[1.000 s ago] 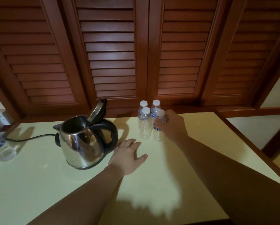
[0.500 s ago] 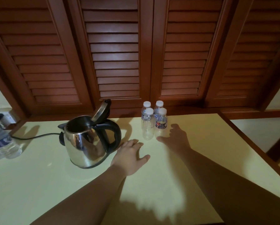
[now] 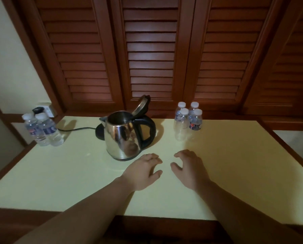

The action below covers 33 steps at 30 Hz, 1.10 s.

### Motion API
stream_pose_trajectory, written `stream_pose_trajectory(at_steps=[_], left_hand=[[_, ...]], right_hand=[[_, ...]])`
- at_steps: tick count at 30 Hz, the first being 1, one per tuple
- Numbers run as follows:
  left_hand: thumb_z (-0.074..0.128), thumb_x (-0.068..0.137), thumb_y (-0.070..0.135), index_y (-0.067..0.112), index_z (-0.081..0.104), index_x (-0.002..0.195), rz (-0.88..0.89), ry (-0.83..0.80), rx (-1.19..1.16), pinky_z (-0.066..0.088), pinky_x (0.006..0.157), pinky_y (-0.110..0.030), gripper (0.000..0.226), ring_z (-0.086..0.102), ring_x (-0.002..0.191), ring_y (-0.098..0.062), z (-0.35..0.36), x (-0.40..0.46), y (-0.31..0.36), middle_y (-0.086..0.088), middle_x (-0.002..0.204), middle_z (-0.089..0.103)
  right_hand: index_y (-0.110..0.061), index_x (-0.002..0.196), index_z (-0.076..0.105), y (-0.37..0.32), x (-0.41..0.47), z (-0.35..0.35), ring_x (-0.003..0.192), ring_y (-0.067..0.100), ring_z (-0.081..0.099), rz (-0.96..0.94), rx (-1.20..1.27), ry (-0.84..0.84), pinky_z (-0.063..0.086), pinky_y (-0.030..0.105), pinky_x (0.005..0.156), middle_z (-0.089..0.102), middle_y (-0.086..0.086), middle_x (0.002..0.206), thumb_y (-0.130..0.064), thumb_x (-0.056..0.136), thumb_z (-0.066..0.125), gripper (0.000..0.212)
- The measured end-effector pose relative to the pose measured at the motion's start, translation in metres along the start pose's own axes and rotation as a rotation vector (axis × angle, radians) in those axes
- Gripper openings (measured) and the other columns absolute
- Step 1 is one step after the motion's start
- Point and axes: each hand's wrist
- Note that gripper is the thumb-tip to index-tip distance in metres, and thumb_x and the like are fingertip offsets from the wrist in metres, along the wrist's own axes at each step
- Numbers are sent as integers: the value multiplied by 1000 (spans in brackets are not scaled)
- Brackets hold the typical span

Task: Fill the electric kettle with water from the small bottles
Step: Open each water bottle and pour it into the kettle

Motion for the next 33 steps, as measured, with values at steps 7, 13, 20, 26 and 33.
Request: stream_pose_trajectory(at_steps=[7,13,20,26,33], left_hand=[[54,98,48,27,69,129,14,80,-22,47,106,-23,40,56,123,-4,-42,-78,-68,14,135,61],[57,96,51,30,71,126,-62,119,-50,39,110,-17,39,53,128,0,-89,-155,-166,16,135,61],[68,92,44,32,71,123,-196,204,-85,44,110,-25,34,54,124,1,-138,-207,-271,16,129,60],[76,87,45,33,59,133,-380,283,-149,45,94,-20,50,55,110,-3,-173,-207,-309,16,126,51],[88,80,31,20,49,138,-591,510,-484,51,90,-32,70,63,110,-14,-195,-165,-340,8,119,62]], right_hand=[[-26,113,69,-98,-9,52,114,10,54,-37,69,-8,40,31,102,61,-14,116,-46,89,69,31],[-19,114,72,-205,2,114,106,13,58,-119,134,-86,40,26,89,65,-7,113,-47,94,67,35],[-23,149,51,-290,32,167,146,20,38,-83,26,-166,27,37,122,45,-1,157,-55,95,61,64],[-31,162,28,-302,41,180,157,16,13,-67,-169,-272,11,37,128,18,-3,172,-70,99,35,75],[-35,160,33,-299,41,180,156,11,16,-41,-155,-230,9,31,125,21,-8,170,-72,97,42,73]])
Point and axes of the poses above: each hand's wrist, its own x-axis towards the middle knuckle, its own z-axis out of the palm, y = z × x
